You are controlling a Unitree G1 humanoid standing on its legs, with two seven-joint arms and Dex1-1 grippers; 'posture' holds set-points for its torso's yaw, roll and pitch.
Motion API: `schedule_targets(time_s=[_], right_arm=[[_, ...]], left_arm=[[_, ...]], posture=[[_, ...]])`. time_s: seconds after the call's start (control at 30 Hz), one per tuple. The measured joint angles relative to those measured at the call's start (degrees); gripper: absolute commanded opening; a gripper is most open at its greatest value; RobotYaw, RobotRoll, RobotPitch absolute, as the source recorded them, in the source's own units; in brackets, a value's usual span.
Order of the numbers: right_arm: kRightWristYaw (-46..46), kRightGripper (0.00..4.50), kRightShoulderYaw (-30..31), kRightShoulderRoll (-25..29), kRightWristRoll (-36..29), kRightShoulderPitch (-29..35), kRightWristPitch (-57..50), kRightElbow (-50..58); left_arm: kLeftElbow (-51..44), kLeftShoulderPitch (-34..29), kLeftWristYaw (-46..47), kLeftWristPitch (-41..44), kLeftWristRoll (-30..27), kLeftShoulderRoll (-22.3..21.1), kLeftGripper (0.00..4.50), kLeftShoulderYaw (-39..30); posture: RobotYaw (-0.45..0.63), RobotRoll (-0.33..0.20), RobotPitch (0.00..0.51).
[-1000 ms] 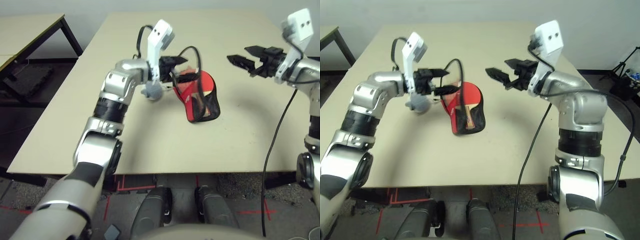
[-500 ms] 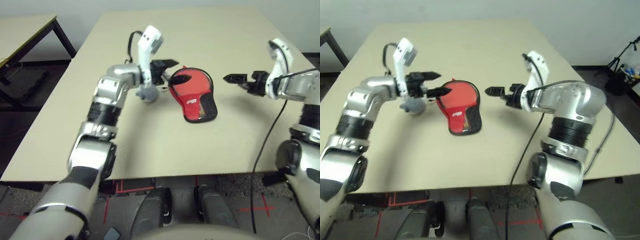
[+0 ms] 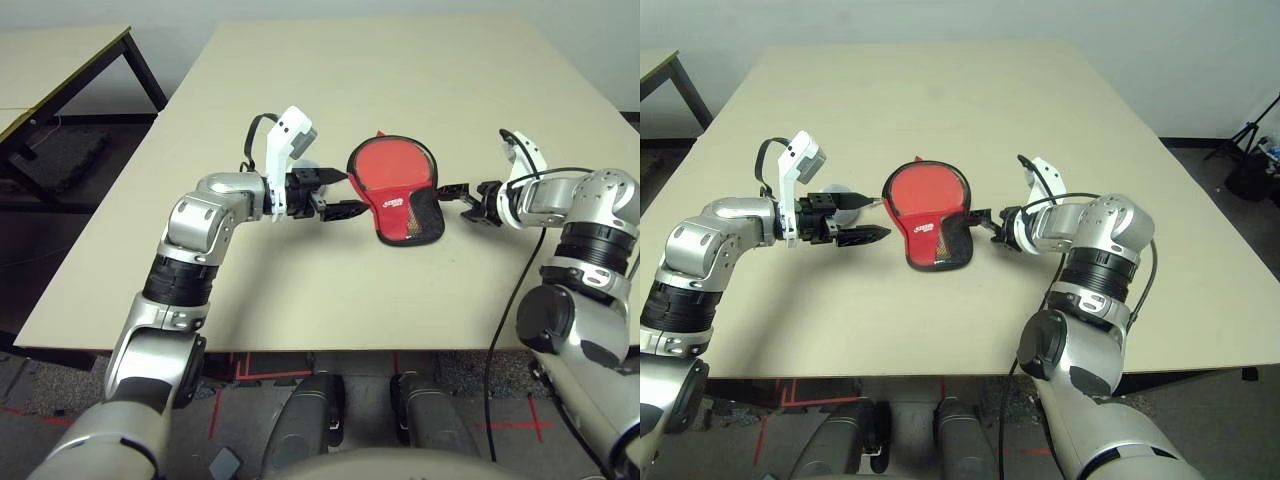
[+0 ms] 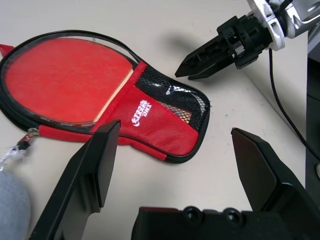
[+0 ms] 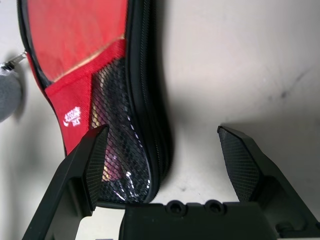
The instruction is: Store the ping-pong paddle in its case and zip it.
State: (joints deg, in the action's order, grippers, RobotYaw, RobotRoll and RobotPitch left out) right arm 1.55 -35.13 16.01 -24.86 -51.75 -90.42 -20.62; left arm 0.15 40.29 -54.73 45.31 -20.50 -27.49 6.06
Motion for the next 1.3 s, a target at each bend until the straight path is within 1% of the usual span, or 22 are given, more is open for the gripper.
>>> schedule_targets(time_s=[0.13, 0.2, 0.37, 0.47, 0.6, 0.67, 0.73, 0.8, 0.87, 0.97, 1.0, 1.03, 1.17, 1.23, 1.27, 1.3], right_arm=[[-1.84, 4.48, -1.10, -0.12, -3.28, 0.56, 0.00, -0.50], [-2.86, 4.48, -1.47, -0.10, -6.33, 1.19, 0.00, -1.03], [-6.49, 4.48, -0.81, 0.21, -17.93, 3.83, -0.01, -2.89], [-9.54, 4.48, -0.82, 0.01, -23.32, 4.74, -0.01, -4.16], [-12.97, 4.48, -1.75, -1.41, -26.12, 4.56, -0.01, -5.49], [-14.35, 4.48, -3.26, -2.53, -25.87, 3.84, -0.01, -6.14], [-15.62, 4.48, -5.54, -4.42, -23.91, 2.40, 0.00, -6.88], [-16.35, 4.23, -7.17, -5.84, -22.24, 1.14, 0.20, -7.85], [-16.87, 3.78, -8.08, -7.39, -20.67, -0.05, 0.93, -9.49], [-16.89, 2.80, -8.55, -9.48, -18.93, -1.04, 2.05, -11.76], [-16.73, 2.56, -8.54, -9.90, -18.31, -1.18, 2.53, -12.37], [-16.57, 2.22, -8.52, -10.41, -17.76, -1.36, 3.05, -13.00], [-15.57, 0.98, -8.11, -10.98, -16.32, -1.94, 4.94, -14.64], [-14.00, 0.34, -6.35, -10.77, -15.52, -2.30, 5.74, -14.62], [-13.37, 0.08, -5.60, -10.76, -15.28, -2.46, 5.95, -14.56], [-12.83, 0.03, -4.70, -10.69, -14.95, -2.47, 6.13, -14.44]], left_arm=[[-0.24, -0.22, 0.54, 0.32, -0.20, -0.01, 4.50, 0.00], [-0.26, -0.22, 0.75, 0.50, -0.29, -0.03, 4.50, 0.00], [-0.30, -0.21, 0.93, 0.64, -0.48, -0.22, 4.50, 0.00], [-0.29, -0.21, 0.93, 0.64, -0.55, -0.21, 4.50, 0.02], [-0.29, -0.20, 0.94, 0.65, -0.69, -0.22, 4.50, 0.02], [-0.29, -0.19, 0.96, 0.66, -0.93, -0.24, 4.50, 0.02], [-0.28, -0.19, 1.01, 0.66, -1.34, -0.26, 4.50, 0.01], [-0.29, -0.16, 1.10, 0.66, -1.48, -0.25, 4.50, 0.02], [-0.29, -0.16, 1.38, 0.67, -1.57, -0.23, 4.50, 0.02], [-0.30, -0.16, 1.75, 0.67, -1.71, -0.17, 4.50, 0.02], [-0.30, -0.16, 1.96, 0.67, -1.73, -0.16, 4.50, 0.02], [-0.30, -0.16, 2.08, 0.67, -1.74, -0.16, 4.50, 0.02], [-0.30, -0.17, 2.57, 0.68, -1.93, -0.17, 4.50, 0.01], [-0.30, -0.16, 2.88, 0.68, -2.06, -0.17, 4.50, 0.00], [-0.30, -0.16, 3.05, 0.68, -2.16, -0.16, 4.50, 0.00], [-0.30, -0.17, 3.13, 0.68, -2.27, -0.16, 4.50, 0.00]], posture=[[0.06, 0.000, 0.101], [0.06, 0.000, 0.102], [0.06, 0.000, 0.105], [0.06, 0.000, 0.106], [0.07, 0.000, 0.108], [0.07, 0.000, 0.109], [0.07, 0.000, 0.110], [0.07, 0.000, 0.112], [0.07, 0.000, 0.113], [0.08, 0.000, 0.114], [0.08, 0.000, 0.114], [0.08, 0.000, 0.115], [0.08, 0.000, 0.117], [0.08, 0.000, 0.118], [0.08, 0.000, 0.118], [0.08, 0.000, 0.118]])
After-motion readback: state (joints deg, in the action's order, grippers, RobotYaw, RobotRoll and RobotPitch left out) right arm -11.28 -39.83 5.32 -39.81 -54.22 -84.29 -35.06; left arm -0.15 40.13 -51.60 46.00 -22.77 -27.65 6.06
